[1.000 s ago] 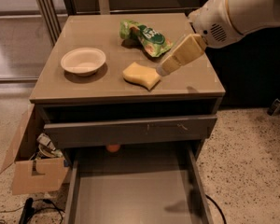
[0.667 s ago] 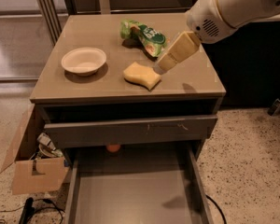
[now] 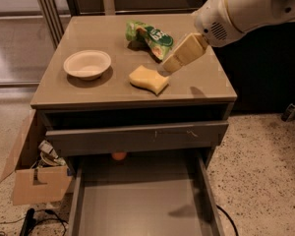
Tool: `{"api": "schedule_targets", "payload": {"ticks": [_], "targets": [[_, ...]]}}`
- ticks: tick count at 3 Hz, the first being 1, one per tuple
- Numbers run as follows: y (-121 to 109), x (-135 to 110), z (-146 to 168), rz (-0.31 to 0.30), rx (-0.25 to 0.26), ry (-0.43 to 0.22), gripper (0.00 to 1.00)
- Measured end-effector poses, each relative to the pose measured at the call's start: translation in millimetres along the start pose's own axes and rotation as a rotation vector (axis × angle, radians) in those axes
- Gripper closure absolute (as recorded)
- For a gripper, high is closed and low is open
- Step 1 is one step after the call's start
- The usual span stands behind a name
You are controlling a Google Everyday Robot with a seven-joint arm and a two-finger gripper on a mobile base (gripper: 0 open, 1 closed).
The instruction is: Place sponge into middle drawer
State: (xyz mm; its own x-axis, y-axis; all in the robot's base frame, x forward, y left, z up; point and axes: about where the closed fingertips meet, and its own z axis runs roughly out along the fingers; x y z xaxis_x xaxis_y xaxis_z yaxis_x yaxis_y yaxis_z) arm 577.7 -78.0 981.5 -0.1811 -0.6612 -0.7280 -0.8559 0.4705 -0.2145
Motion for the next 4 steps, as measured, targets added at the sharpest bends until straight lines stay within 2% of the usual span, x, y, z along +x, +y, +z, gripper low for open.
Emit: {"api": "schedule_targets", "payload": {"ticks": [1, 2, 3, 4], "targets": [[-7, -12, 12, 0.019, -0.005, -0.101, 0.0], [-15, -18, 20, 0.017, -0.014, -0.153, 0.0], [-23, -20, 23, 0.004, -0.046, -0.153, 0.0], [-37, -30, 27, -0.017, -0.087, -0.111, 0.0]]}}
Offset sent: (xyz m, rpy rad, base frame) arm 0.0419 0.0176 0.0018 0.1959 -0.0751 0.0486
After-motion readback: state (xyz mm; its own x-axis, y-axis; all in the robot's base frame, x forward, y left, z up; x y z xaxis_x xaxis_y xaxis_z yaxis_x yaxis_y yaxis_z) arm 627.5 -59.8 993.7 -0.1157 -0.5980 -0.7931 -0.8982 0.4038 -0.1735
